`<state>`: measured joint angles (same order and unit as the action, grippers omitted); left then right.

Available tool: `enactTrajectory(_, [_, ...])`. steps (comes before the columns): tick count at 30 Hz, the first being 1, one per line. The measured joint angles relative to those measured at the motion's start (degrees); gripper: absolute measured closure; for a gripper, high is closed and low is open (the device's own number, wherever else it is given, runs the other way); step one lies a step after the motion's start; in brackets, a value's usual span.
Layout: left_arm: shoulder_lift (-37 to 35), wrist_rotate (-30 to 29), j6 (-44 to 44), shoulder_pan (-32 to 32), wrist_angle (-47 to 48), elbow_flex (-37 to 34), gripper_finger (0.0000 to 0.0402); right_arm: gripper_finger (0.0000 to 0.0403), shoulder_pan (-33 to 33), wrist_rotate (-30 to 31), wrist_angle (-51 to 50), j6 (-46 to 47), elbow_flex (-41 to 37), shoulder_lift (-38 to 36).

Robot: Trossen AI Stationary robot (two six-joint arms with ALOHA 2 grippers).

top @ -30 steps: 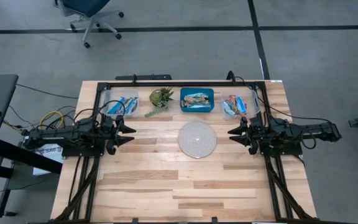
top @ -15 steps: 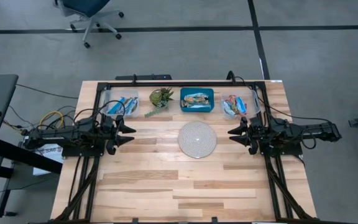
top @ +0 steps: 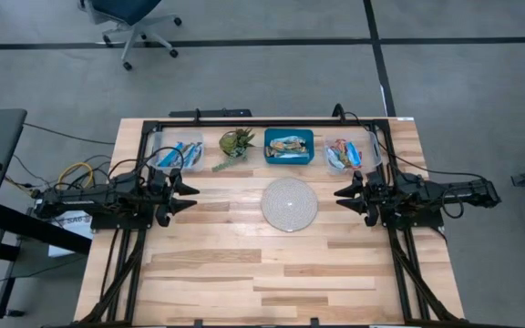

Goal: Pick and place Granola Bars by type
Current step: Return to Home Position

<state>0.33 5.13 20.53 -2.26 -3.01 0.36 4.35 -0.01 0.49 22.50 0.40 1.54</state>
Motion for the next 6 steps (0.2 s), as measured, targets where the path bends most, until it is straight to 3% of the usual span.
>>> enactTrajectory(6, [-0.01, -0.01, 0.0, 0.0, 0.01, 0.0, 0.0219, 0.0259, -0.01, 0.0, 0.0, 0.0, 0.0, 0.0])
